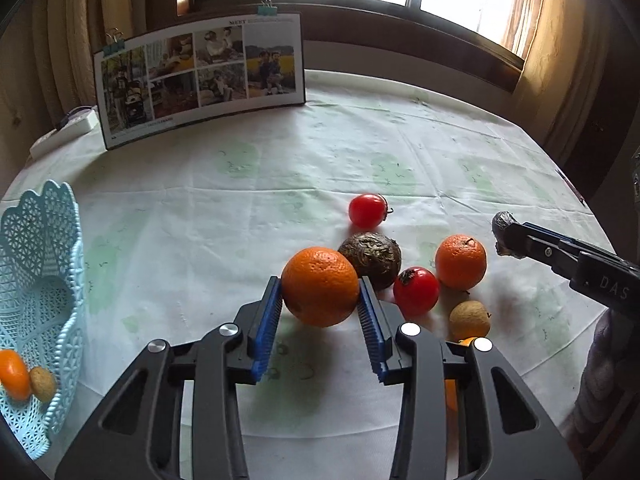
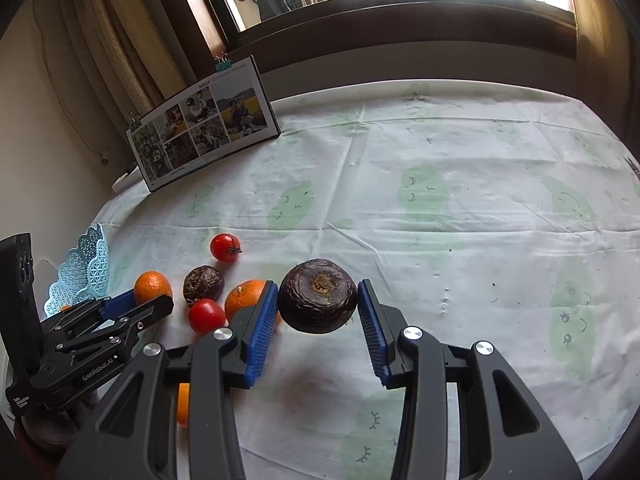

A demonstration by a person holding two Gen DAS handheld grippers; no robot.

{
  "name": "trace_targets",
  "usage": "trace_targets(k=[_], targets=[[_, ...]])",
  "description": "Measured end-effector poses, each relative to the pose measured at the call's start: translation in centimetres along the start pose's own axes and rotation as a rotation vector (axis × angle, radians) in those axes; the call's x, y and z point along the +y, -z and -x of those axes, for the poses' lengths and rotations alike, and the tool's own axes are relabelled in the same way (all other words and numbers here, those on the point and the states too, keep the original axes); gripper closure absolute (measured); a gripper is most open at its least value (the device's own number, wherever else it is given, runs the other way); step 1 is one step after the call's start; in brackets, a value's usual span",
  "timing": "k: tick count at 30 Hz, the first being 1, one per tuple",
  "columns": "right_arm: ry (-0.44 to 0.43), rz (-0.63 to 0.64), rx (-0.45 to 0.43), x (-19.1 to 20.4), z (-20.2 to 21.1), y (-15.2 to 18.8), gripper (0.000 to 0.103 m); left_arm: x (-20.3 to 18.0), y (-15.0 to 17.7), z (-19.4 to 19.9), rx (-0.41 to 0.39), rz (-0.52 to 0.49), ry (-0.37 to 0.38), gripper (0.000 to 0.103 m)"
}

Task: Organize fruits
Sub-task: 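Grasp a dark brown round fruit with the right tool while left grasps an orange, then lower the orange into the basket and open the left tool while right carries its fruit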

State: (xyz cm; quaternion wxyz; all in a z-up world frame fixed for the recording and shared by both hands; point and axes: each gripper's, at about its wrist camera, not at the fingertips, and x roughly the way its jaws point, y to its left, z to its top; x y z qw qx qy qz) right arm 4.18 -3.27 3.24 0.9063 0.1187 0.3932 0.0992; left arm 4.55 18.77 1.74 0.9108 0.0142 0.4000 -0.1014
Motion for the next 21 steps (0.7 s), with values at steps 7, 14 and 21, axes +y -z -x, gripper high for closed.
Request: trace_targets(k=[7,14,21], targets=[[-0.02,0.022,-0.007,2.0,0.3,-0.3,0.062,1.0,-0.2,2.6,-0.07,0.004,-0.056,0.064],[-0.048,0.069,-0.013,5.0,0.5,-0.6,0.062,3.7,-0.4,5.3,-0.136,0.055,-0.124,0.063],[-0.083,0.128,-0.01,8.5,0.3,-0.7,0.062,8.4,0.1,7.7,-0.177,0.138,-0.214,0.064]])
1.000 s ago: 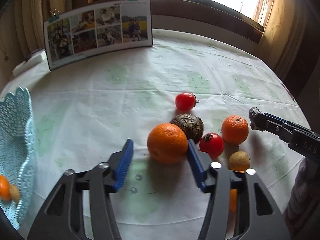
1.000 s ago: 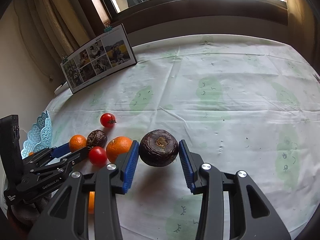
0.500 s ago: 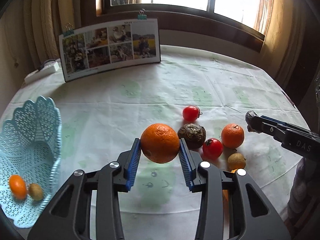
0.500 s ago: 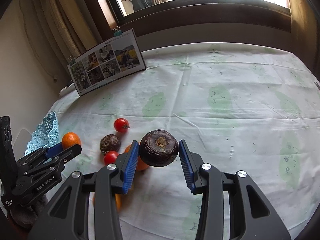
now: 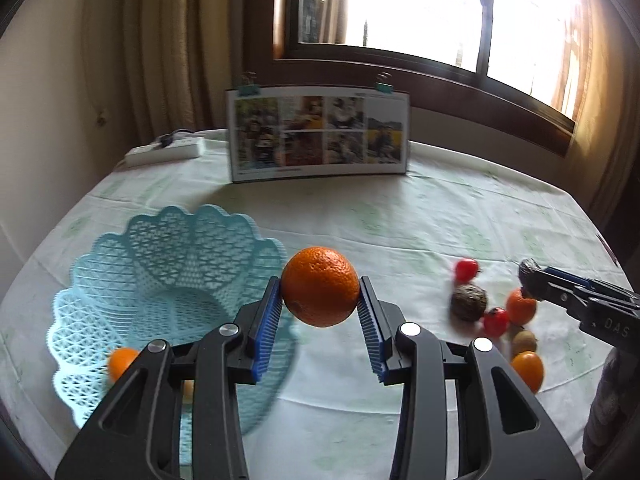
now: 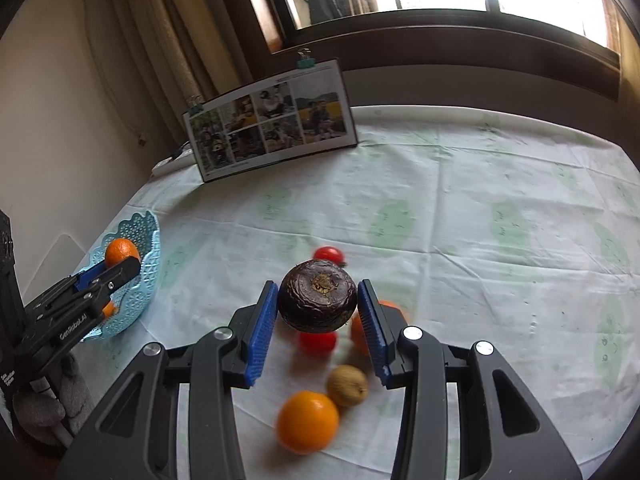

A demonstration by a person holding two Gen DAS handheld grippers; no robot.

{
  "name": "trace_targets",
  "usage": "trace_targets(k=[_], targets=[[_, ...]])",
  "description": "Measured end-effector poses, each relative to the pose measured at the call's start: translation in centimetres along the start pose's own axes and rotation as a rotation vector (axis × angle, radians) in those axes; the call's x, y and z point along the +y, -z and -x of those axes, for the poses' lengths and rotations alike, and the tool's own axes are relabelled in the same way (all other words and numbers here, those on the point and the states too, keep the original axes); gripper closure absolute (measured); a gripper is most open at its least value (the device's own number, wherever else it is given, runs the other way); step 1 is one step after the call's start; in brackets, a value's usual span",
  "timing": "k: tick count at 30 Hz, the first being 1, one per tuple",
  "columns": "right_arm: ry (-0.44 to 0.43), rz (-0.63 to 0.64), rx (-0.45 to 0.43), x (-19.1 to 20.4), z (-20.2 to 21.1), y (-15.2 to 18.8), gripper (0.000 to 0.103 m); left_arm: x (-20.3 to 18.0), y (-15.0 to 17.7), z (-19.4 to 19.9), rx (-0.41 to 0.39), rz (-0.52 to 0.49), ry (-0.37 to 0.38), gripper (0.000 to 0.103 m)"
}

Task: Organize fruits
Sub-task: 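Lower the orange into the basket and open the left tool while right carries its fruit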

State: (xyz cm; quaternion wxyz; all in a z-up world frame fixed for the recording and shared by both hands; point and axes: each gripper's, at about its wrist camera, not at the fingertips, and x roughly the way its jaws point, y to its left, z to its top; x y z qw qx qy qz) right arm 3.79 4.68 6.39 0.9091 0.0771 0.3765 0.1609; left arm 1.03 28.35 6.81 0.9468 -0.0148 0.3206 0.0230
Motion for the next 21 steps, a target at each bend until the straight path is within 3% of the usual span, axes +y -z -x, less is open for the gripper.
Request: trace_targets(k=[13,14,16,21], targets=[[-0.072,0.102,0.023,6.8,-1.5,-0.4,0.062,8.2,0.5,0.4,0.004,0.128,-0.132,0.061],[-0.078,0.111,0.025,7.4,-1.6,-0.4,0.062,8.6,0.5,0.5,0.002,0.135,-0.139,0.057],[-0.088,0.125,0.028,8.3,-1.7,-0.3,0.062,9.5,0.6,0.8,-0.013,0.162,-0.158,0.022],[-0.122,0.166,0.041,10.9,-2.3,-0.2,0.062,11.1,0.9,1.9,-0.051,0.187,-0.187,0.019]])
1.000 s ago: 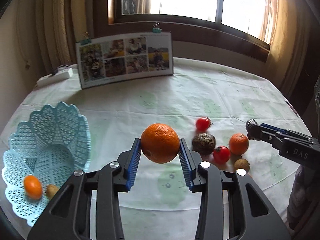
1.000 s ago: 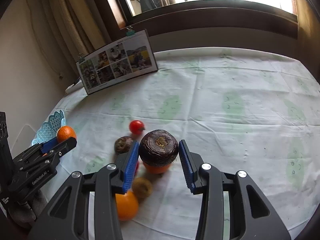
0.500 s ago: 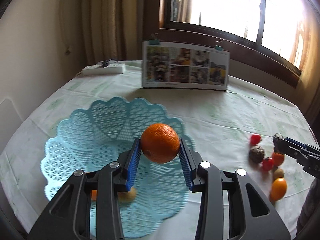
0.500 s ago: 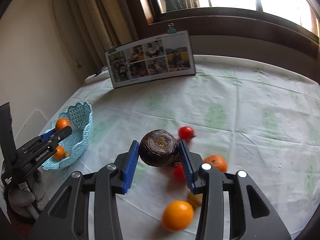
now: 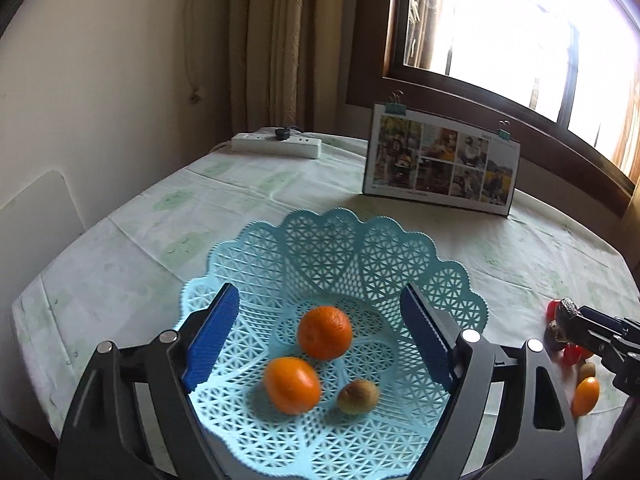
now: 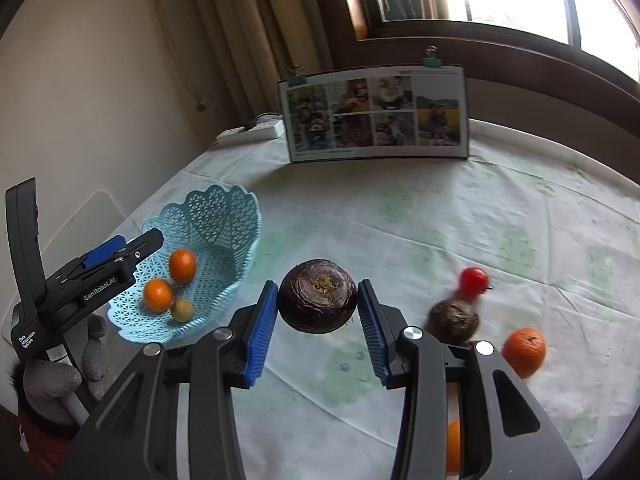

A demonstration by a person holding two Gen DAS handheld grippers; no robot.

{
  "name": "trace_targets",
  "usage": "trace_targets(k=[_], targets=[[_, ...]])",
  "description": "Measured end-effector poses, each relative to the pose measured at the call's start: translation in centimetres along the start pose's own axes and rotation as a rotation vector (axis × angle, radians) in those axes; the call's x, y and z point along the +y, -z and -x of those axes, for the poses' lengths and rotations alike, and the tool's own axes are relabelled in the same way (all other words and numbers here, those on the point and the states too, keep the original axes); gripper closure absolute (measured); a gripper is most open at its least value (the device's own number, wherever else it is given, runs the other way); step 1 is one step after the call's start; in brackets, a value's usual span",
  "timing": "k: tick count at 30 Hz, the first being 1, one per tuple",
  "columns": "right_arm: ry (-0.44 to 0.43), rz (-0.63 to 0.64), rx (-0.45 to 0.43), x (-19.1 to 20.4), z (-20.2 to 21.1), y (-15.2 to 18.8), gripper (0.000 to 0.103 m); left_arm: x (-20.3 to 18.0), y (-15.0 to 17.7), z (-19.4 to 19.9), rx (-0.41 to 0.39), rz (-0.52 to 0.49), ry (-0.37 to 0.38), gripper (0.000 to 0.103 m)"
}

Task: Organize fruits
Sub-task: 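Lower the orange into the basket and open the left tool while right carries its fruit, then lower the dark brown fruit into the basket and open the right tool, then move both open tools back toward the remaining fruit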

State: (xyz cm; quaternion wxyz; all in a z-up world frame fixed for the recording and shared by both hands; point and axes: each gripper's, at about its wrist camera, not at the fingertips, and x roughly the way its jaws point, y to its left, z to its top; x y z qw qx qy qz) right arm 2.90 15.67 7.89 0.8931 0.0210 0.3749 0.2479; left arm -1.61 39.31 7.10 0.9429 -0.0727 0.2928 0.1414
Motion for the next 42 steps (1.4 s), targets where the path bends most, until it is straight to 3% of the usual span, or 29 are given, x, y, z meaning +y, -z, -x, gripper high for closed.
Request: trace_targets(k=[11,18,31,34,42], targets=[[-0.093,0.093,0.018,6.0,-2.5,-1.2,0.061,3.5,0.5,0.9,-0.016,0.034,-0.076,0.017],[-0.113,0.1,0.051,8.2,-4.6,-1.3,0.061,4.5,1.0,1.1,-0.008,0.059,-0.084,0.013],[-0.091,0.053,0.057,6.3,-3.8,-0.2,0.059,3.3,0.9,1.1,-0.009,0.04,-0.072,0.009],[-0.084,0.033,0.051,5.4,-3.4,0.2,0.05,2.3,0.9,1.2,-0.011,0.021,-0.064,0.008],[-0.053,-0.006,0.033,3.0,-1.9,1.0,0.045,-0.6,0.9,1.6,-0.024,-0.047,-0.055,0.005]])
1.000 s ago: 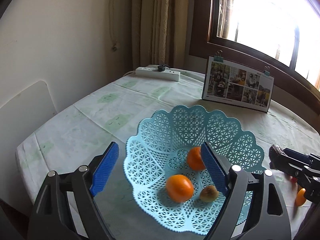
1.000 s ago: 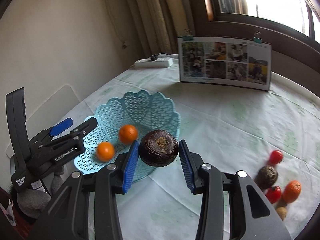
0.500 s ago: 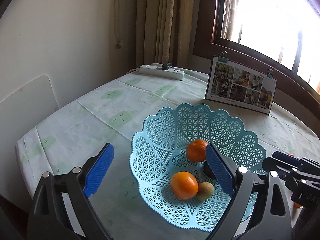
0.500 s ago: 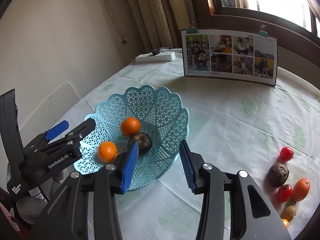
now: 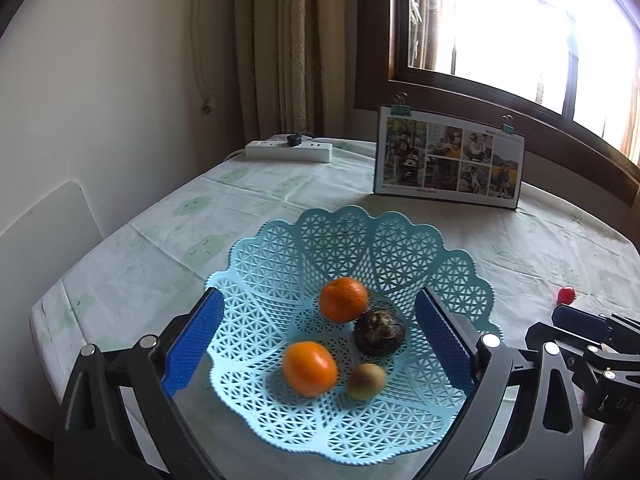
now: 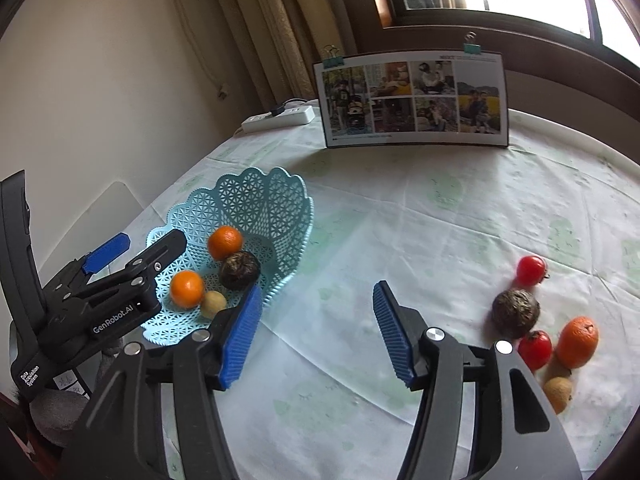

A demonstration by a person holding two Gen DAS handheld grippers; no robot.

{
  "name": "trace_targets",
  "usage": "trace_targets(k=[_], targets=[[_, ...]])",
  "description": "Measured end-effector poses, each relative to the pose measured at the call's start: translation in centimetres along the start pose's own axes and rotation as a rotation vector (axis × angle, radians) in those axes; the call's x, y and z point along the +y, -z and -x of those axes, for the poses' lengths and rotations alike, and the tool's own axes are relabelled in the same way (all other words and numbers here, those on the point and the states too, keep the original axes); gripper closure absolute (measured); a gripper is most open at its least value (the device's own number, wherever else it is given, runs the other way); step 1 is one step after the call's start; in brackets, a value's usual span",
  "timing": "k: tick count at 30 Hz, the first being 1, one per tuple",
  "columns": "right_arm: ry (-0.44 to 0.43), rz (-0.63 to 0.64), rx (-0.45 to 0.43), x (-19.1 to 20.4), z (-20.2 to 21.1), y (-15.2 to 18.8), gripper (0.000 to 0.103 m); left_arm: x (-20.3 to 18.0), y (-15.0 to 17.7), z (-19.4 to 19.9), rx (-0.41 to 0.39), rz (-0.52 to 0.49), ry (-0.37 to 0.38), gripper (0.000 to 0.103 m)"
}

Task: Organize fruits
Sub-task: 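Move both open tools back toward the remaining fruit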

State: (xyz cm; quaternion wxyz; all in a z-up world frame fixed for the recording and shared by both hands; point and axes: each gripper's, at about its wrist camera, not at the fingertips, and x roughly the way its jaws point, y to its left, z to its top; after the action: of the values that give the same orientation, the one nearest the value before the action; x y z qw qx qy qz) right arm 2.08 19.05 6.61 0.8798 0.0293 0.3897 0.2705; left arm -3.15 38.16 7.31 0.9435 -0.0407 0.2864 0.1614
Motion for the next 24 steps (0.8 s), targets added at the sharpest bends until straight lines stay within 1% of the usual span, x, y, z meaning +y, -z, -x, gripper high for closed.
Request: trace_targets(k=[14,24], targets=[[0.069,-0.1,-0.019,-5.4,2.8,2.3,0.044,-4.9,0.4,1.0,-0.007,-0.1,0.041,0.005],[0.13,-0.13,-0.046,-8.4,4.9,3.7,0.044,-9.0,0.7,1.8,-0.011,-0.18,0.078,0.005]])
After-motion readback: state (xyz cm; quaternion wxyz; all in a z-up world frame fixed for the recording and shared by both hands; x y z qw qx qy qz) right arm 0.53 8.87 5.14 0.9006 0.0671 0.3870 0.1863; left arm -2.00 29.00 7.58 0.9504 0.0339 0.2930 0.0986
